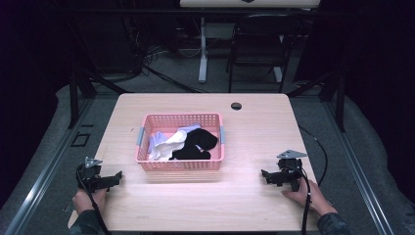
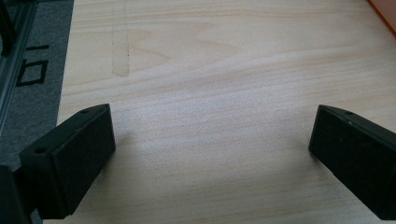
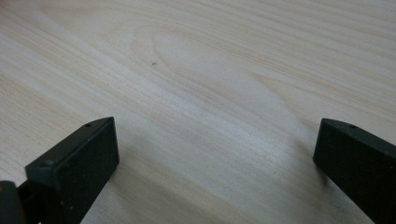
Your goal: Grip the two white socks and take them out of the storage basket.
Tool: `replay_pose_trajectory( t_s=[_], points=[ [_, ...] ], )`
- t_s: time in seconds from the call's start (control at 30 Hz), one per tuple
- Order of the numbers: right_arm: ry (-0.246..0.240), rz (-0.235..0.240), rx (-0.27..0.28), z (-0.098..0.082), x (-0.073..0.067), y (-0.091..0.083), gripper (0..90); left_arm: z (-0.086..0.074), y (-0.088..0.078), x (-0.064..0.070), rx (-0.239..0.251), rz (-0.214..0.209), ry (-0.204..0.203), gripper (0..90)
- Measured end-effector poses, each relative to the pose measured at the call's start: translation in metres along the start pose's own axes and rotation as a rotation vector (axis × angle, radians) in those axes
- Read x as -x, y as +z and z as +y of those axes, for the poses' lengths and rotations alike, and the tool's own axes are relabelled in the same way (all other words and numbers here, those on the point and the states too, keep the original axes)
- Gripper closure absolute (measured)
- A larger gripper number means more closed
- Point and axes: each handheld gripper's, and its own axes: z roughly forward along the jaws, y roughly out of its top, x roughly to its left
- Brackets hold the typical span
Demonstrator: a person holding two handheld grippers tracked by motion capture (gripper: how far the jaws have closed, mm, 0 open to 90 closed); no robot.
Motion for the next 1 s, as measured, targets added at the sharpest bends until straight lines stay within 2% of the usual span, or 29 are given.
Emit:
replay_pose_trajectory(
  t_s=[0.57, 0.7, 1.0],
  points=[
    [-0.003, 0.002, -0.004, 0.0000, 0.0002, -0.0004, 0.0, 0.0010, 0.0009, -0.0003, 0.002, -0.003, 0.000, 1.0],
    [-0.006, 0.004, -0.002, 0.0002, 0.0003, 0.0001, 0.0, -0.0005, -0.0012, 0.0056, 0.023, 0.038, 0.037, 1.2],
    [-0.006, 0.009, 0.000, 0.0003, 0.0001, 0.0002, 0.0, -0.0001, -0.0014, 0.0039, 0.007, 0.015, 0.025, 1.0]
  ],
)
